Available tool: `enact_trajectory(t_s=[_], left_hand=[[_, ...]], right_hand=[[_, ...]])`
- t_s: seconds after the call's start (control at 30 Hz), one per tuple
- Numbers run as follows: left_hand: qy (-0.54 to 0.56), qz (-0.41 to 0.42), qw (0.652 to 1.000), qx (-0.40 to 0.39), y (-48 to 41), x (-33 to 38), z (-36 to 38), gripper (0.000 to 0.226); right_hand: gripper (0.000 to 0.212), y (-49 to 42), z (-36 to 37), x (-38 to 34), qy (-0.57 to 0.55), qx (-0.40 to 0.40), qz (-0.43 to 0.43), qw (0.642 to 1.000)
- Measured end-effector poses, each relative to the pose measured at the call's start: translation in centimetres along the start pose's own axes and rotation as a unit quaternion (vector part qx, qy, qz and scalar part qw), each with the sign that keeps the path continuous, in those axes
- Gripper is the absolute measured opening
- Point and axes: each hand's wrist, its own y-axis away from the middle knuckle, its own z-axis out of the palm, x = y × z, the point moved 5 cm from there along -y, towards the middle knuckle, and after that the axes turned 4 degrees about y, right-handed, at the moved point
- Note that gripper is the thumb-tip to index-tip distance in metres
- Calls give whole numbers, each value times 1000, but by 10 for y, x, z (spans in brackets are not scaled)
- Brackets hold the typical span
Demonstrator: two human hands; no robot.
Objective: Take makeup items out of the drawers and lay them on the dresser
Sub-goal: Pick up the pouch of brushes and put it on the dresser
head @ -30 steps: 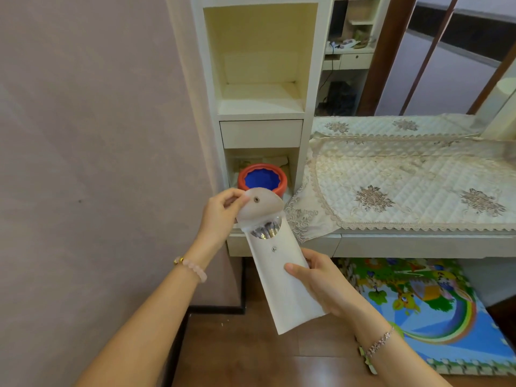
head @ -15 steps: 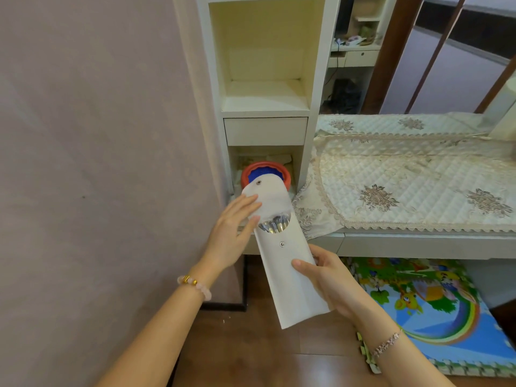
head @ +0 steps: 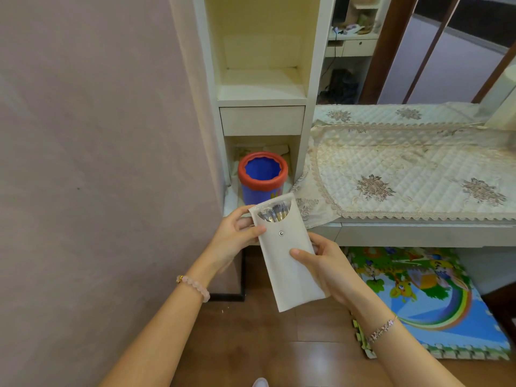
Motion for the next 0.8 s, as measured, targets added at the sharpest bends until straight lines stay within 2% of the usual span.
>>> enact_trajectory(t_s=[0.17,0.33,0.4,0.53,0.67,0.8], left_hand=[[36,-17,999,15,2,-4,2,36],[44,-26,999,19,4,-9,6,35],[37,-34,999,17,4,-13,9,34],[31,-54,998,-2,5,-23,21,34],[29,-64,997,-40,3,-31,39,35],[18,-75,993,-87,0,-43,64,35]], right_hand=[[39,1,-4,6,1,35,1,999],[76,0,-5,7,1,20,-11,1000],[73,2,-5,4,-2,7,-30,1000],[69,9,-15,6,-39,34,-30,998],[67,20,-28,17,-59,94,-16,994],[46,39,-42,27,-47,164,-22,985]])
